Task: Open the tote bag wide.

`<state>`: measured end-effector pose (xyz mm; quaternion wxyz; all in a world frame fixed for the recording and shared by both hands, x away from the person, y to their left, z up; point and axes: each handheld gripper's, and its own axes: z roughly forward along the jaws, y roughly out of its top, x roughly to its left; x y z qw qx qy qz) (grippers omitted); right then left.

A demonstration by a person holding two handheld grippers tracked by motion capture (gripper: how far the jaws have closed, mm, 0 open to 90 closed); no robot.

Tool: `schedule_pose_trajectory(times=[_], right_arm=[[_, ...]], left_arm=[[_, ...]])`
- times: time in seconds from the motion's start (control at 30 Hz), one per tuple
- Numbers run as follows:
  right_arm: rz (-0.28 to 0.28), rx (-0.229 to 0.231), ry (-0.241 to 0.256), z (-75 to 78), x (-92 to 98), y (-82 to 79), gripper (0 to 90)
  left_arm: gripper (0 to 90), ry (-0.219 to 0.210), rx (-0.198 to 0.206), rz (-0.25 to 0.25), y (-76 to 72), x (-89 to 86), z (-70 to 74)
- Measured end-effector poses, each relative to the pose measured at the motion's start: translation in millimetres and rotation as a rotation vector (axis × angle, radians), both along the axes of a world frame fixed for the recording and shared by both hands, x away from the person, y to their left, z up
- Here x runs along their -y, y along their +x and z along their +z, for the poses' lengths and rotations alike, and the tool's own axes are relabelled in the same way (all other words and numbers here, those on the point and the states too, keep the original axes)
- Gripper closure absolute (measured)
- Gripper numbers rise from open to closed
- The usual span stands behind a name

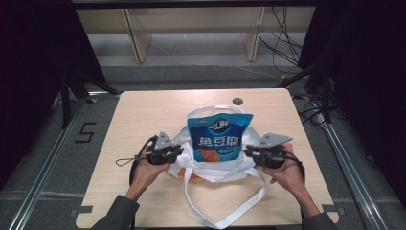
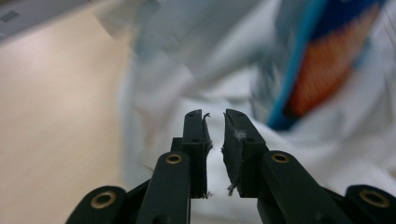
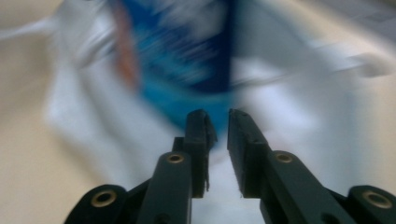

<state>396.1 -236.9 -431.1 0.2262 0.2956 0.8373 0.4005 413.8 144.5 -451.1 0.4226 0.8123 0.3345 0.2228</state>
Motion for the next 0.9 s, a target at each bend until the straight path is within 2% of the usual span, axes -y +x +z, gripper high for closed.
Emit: schedule_pose_trajectory(times=[0.07, 0.1, 0.13, 0.17, 0.2, 0.23, 0.27, 0.3, 0.33, 0.37, 0.4, 0.43, 0.47, 0.53, 0.57, 0.6, 0.67, 0.7, 0.73, 0.77, 0.8, 0.83, 0.87, 0.9], right_arm=[[-0.065, 0.036, -0.008, 4.4, 12.3, 11.5, 77.8], [-0.115, 0.042, -0.047, -1.2, 19.0, 22.7, 79.3], [-0.120, 0.029, -0.060, -7.3, 19.9, 27.4, 81.0], [-0.120, 0.029, -0.060, -7.3, 19.9, 27.4, 81.0], [-0.119, 0.029, -0.087, -15.5, 19.9, 31.9, 82.6], [-0.122, 0.017, -0.119, -24.3, 19.8, 35.8, 83.2], [-0.127, -0.015, -0.184, -42.3, 20.0, 42.8, 84.9], [-0.127, -0.015, -0.184, -42.3, 20.0, 42.8, 84.9], [-0.155, -0.039, -0.200, -56.1, 22.0, 47.3, 87.2], [-0.152, -0.037, -0.201, -60.3, 23.0, 49.2, 87.9], [-0.152, -0.037, -0.201, -60.3, 23.0, 49.2, 87.9], [-0.158, -0.055, -0.193, -62.5, 22.5, 49.4, 88.3], [-0.166, -0.064, -0.181, -63.6, 23.0, 51.0, 89.3], [-0.169, -0.063, -0.185, -64.9, 22.5, 51.4, 89.5], [-0.166, -0.056, -0.193, -65.8, 21.6, 51.7, 89.5], [-0.163, -0.054, -0.203, -65.0, 20.9, 51.3, 88.9], [-0.159, -0.062, -0.194, -62.1, 21.2, 50.0, 85.4], [-0.152, -0.059, -0.179, -59.8, 21.4, 49.4, 82.6], [-0.151, -0.045, -0.152, -50.9, 21.7, 44.6, 80.3], [-0.151, -0.045, -0.152, -50.9, 21.7, 44.6, 80.3], [-0.126, -0.047, -0.111, -42.1, 22.4, 39.8, 79.6], [-0.105, -0.044, -0.081, -39.2, 22.7, 37.4, 79.6], [-0.105, -0.044, -0.081, -39.2, 22.7, 37.4, 79.6], [-0.097, -0.048, -0.064, -36.5, 22.4, 33.5, 79.8]], left_arm=[[78.0, 0.011, 0.036, 0.059, 11.0, 0.1, 0.4], [79.5, 0.027, 0.032, 0.087, 22.4, -0.9, -6.8], [80.4, 0.027, 0.032, 0.087, 22.4, -0.9, -6.8], [80.4, 0.017, 0.021, 0.096, 27.2, -1.1, -13.1], [81.9, 0.014, 0.022, 0.103, 31.8, -0.9, -20.3], [82.9, 0.036, 0.003, 0.101, 35.2, -1.6, -27.7], [84.7, 0.099, -0.021, 0.077, 43.1, -2.6, -44.0], [85.3, 0.099, -0.021, 0.077, 43.1, -2.6, -44.0], [87.2, 0.057, -0.059, 0.074, 49.2, -2.5, -60.8], [88.7, 0.022, -0.065, 0.081, 51.5, -2.6, -66.2], [89.1, 0.022, -0.065, 0.081, 51.5, -2.6, -66.2], [89.1, 0.000, -0.078, 0.084, 53.2, -3.9, -68.5], [89.1, -0.016, -0.088, 0.087, 53.2, -4.5, -69.3], [89.1, 0.005, -0.077, 0.092, 51.7, -2.4, -67.5], [89.1, 0.050, -0.087, 0.072, 52.3, -4.4, -64.0], [88.6, 0.018, -0.093, 0.091, 51.3, -2.2, -62.3], [84.9, -0.001, -0.096, 0.094, 47.2, -0.8, -53.2], [82.4, 0.006, -0.078, 0.086, 44.0, -0.4, -47.3], [80.8, 0.030, -0.066, 0.065, 40.5, -0.9, -40.7], [80.8, 0.014, -0.052, 0.068, 36.1, 1.4, -36.3], [81.0, 0.024, -0.045, 0.046, 25.8, 2.7, -28.2], [81.4, 0.003, -0.043, 0.049, 20.1, 4.4, -26.4], [81.8, 0.003, -0.043, 0.049, 20.1, 4.4, -26.4], [81.8, -0.010, -0.053, 0.030, 14.0, 4.7, -24.2]])
